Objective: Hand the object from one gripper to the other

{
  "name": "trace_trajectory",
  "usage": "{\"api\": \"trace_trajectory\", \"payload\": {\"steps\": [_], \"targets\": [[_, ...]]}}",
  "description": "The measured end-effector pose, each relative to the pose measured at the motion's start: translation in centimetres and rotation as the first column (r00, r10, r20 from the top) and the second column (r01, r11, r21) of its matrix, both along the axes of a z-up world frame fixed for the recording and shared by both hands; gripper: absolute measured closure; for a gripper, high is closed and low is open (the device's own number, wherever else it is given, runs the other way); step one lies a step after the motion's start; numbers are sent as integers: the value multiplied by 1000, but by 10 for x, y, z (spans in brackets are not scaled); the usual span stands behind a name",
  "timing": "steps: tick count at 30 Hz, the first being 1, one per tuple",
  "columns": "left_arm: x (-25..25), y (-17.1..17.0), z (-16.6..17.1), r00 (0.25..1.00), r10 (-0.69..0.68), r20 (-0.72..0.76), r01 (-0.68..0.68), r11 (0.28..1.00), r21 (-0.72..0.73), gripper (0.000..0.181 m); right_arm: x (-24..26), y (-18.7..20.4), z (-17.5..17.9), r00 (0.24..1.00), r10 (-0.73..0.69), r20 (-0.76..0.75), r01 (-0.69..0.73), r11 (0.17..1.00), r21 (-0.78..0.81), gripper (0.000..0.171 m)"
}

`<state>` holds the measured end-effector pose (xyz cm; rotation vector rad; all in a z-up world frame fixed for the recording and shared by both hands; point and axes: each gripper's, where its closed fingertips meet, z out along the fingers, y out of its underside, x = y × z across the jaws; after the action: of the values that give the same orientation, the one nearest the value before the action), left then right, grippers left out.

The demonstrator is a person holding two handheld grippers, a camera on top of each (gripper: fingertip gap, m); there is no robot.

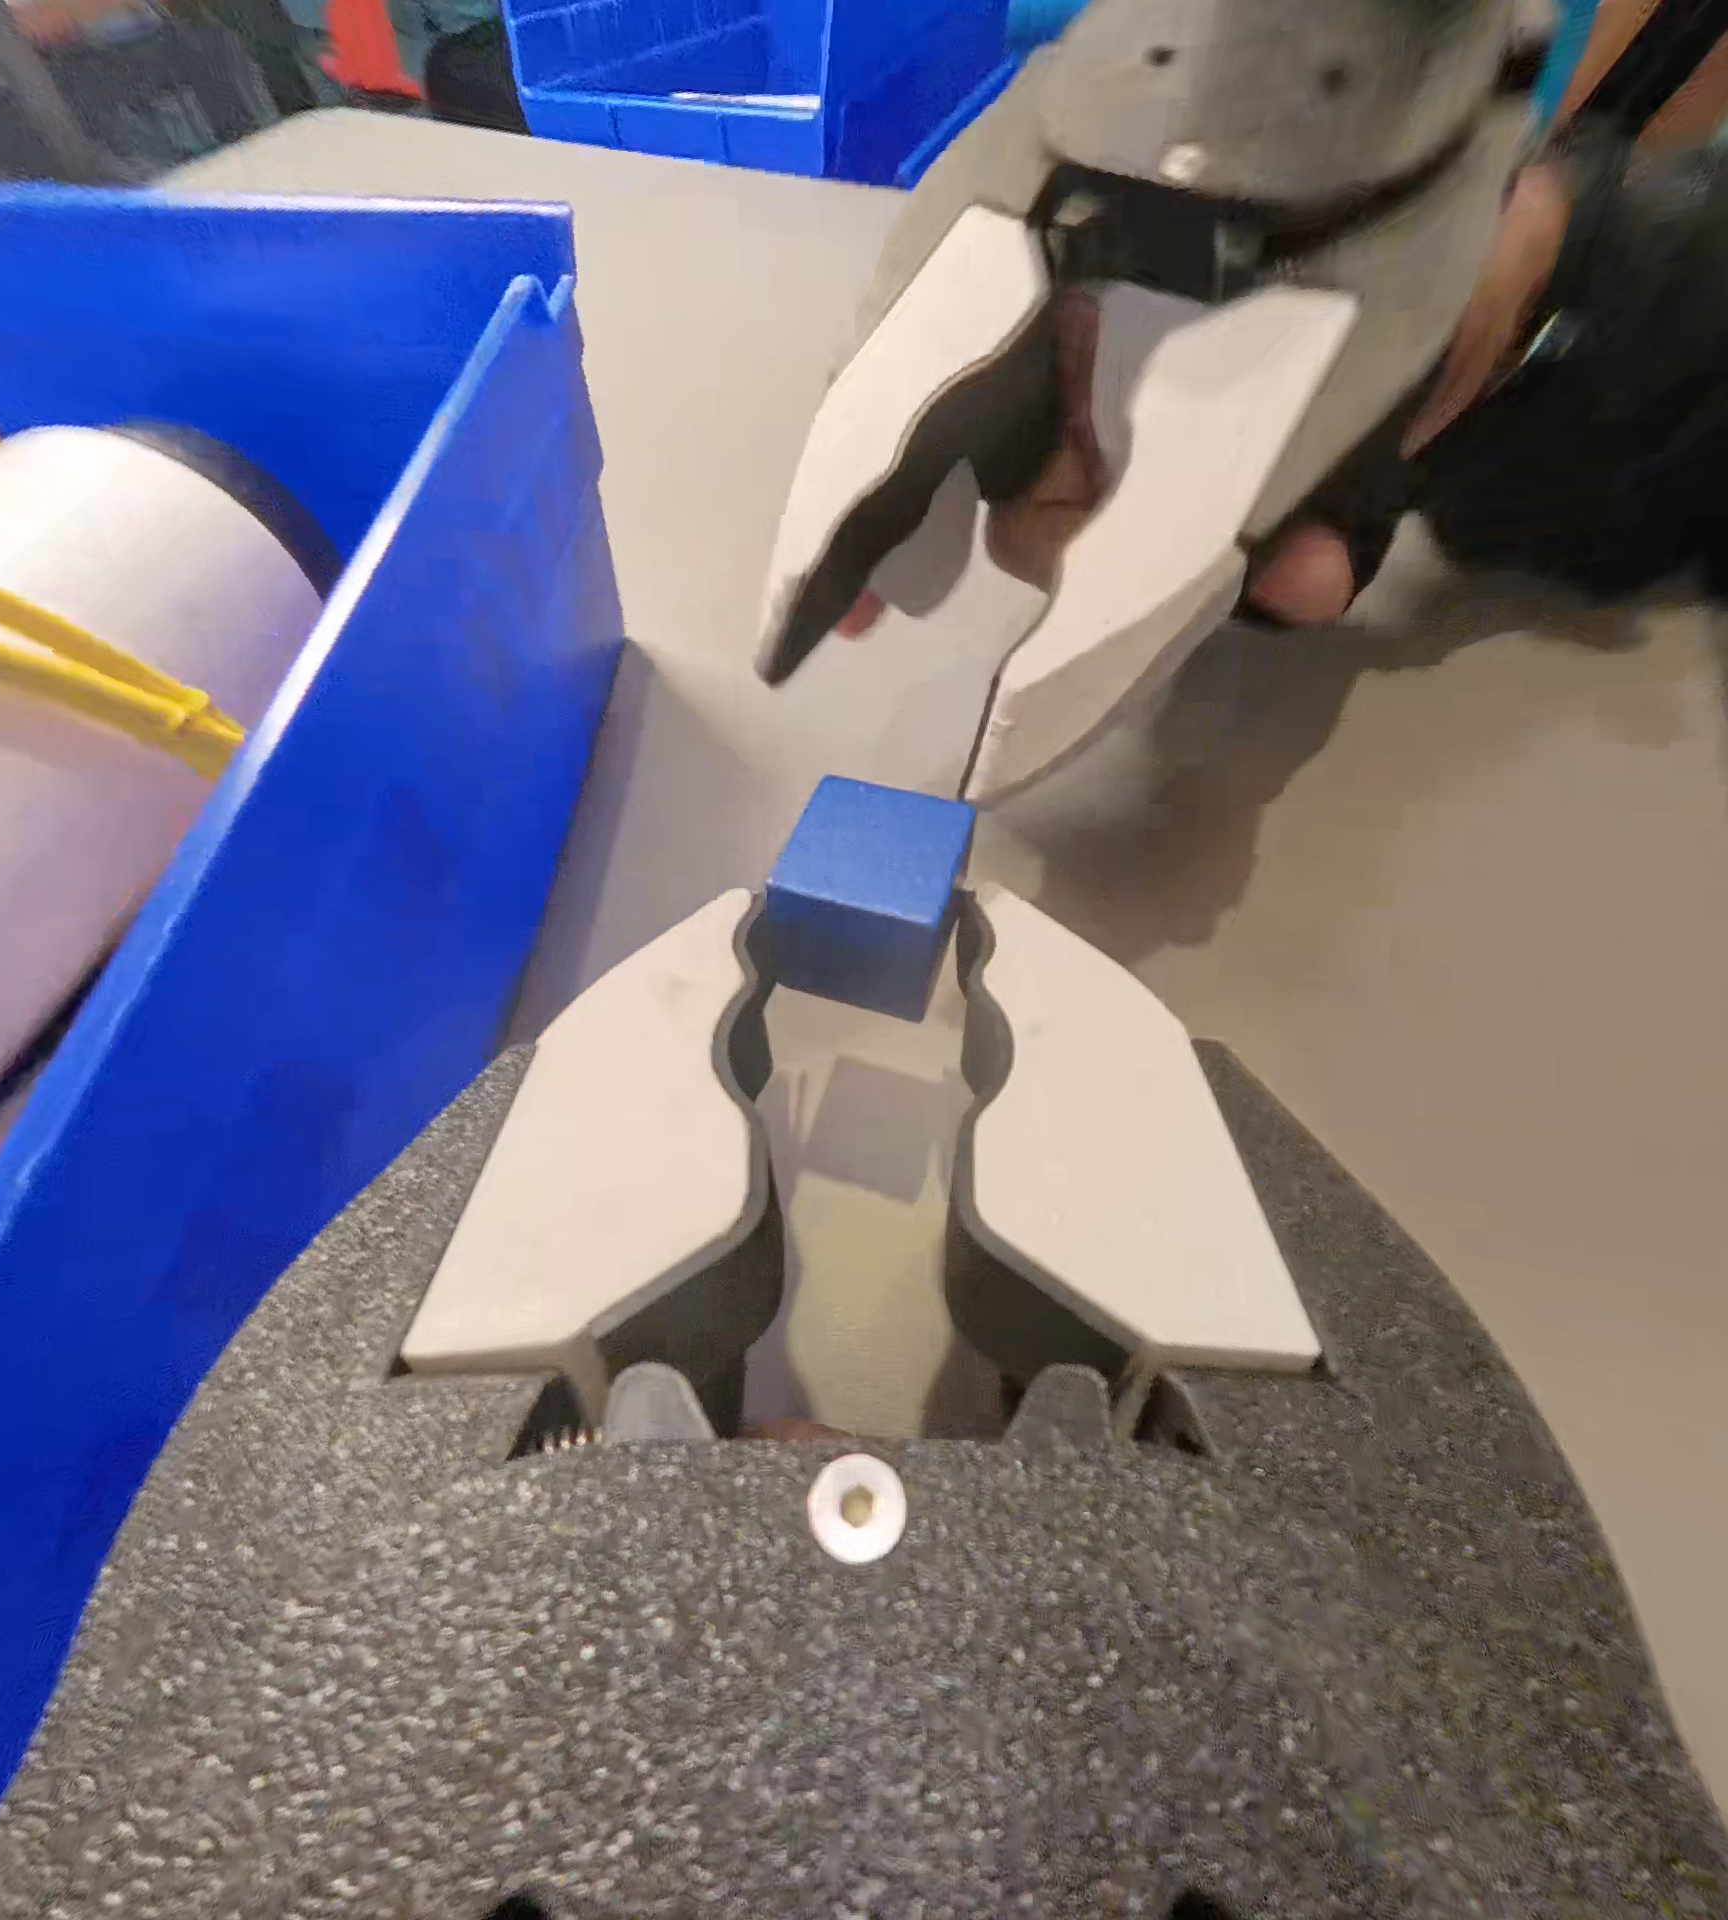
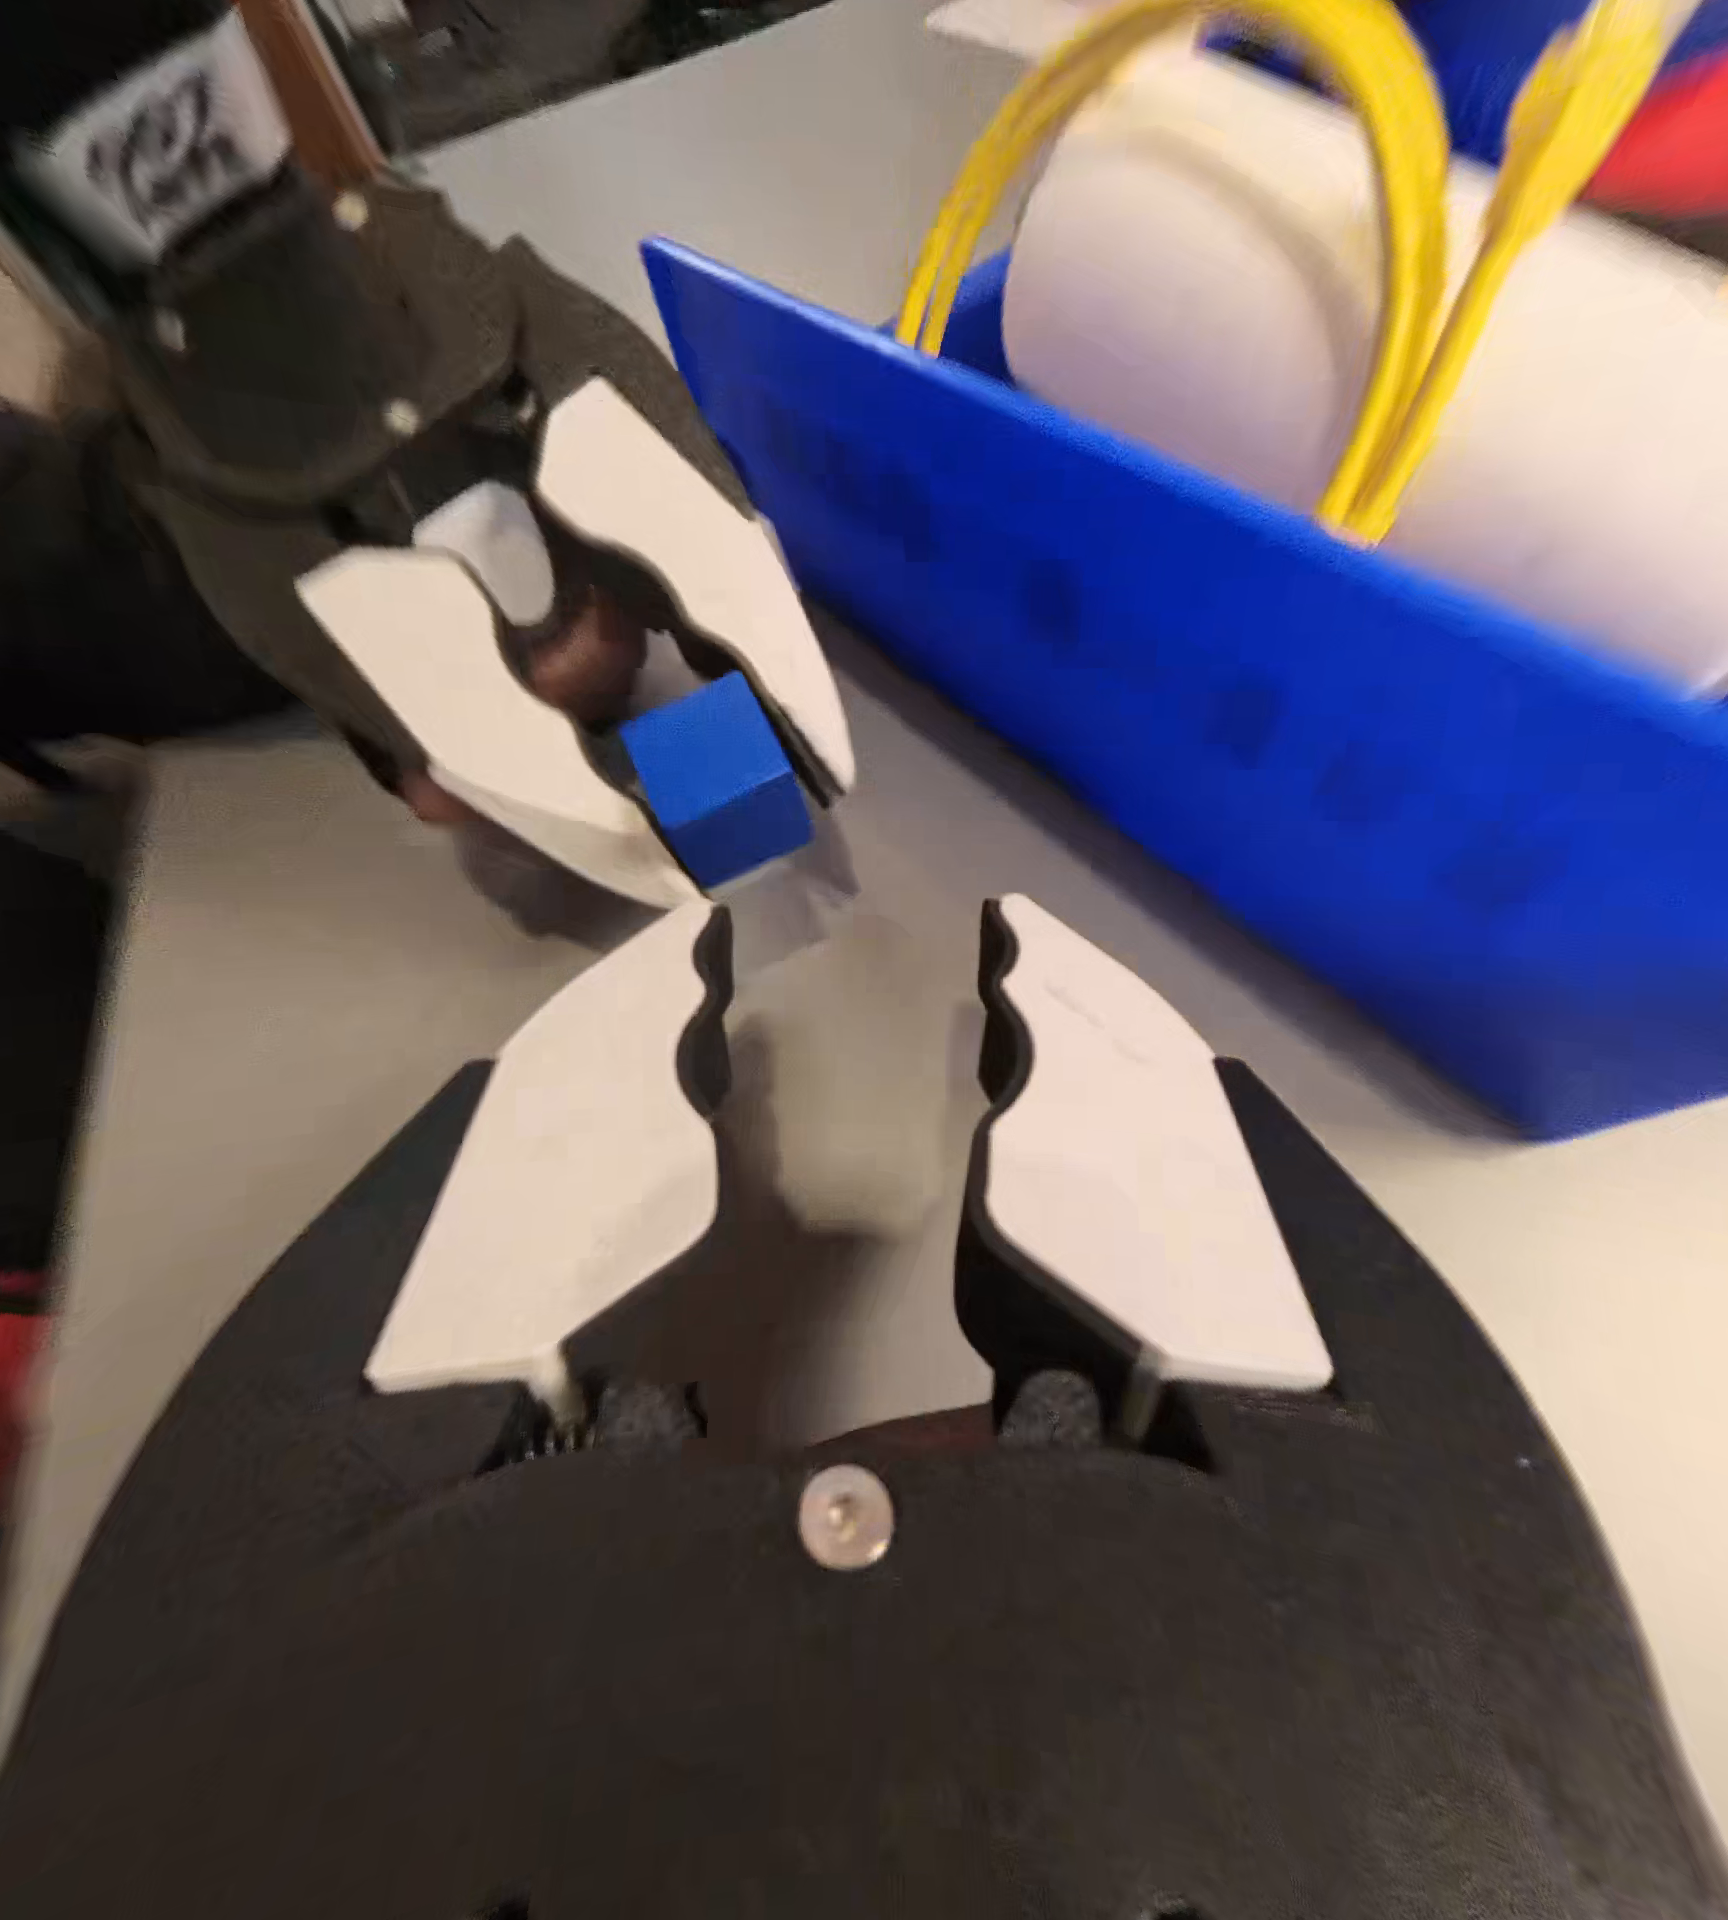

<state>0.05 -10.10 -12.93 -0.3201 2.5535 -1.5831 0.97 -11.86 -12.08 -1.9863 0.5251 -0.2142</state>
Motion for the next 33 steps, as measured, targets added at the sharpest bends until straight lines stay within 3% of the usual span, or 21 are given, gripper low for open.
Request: {"api": "trace_trajectory", "payload": {"steps": [3, 6, 11, 14, 18, 20, 22, 24, 27, 30, 33], "targets": [[-13, -2, 3, 976, -68, -209, 55, 996, -68, 147, 1, -5, 16, 922, 68, 382, -24, 993, -119, 124], [-23, -5, 4, 925, -113, -363, 73, 990, -124, 147, -16, 4, 18, 770, 212, 602, -87, 969, -230, 113], [-43, -13, 5, 824, -209, -527, 124, 973, -192, 147, -34, 22, 11, 589, 333, 736, -99, 934, -342, 107], [-48, -17, 8, 793, -242, -560, 128, 964, -234, 148, -39, 27, 7, 575, 345, 741, -114, 932, -345, 141], [-32, -15, 14, 901, -173, -398, 90, 972, -218, 126, -27, 24, 5, 812, 224, 539, -147, 972, -183, 143], [-25, -10, 22, 967, -144, -209, 102, 975, -199, 121, -23, 22, 9, 924, 157, 350, -155, 987, -35, 144], [-20, -5, 28, 992, -123, 19, 124, 979, -161, 119, -24, 22, 13, 981, 156, 116, -169, 979, 118, 144], [-20, -2, 34, 963, -125, 237, 156, 981, -116, 119, -25, 22, 18, 983, 167, -74, -144, 957, 252, 143], [-25, -3, 35, 853, -151, 500, 191, 981, -30, 121, -35, 24, 18, 927, 252, -278, -143, 922, 359, 144], [-30, -8, 24, 736, -200, 646, 195, 977, 81, 123, -47, 29, 18, 869, 334, -366, -168, 893, 417, 144], [-30, -11, 21, 641, -189, 744, 161, 981, 111, 139, -54, 32, 18, 835, 372, -407, -176, 879, 443, 144]]}}
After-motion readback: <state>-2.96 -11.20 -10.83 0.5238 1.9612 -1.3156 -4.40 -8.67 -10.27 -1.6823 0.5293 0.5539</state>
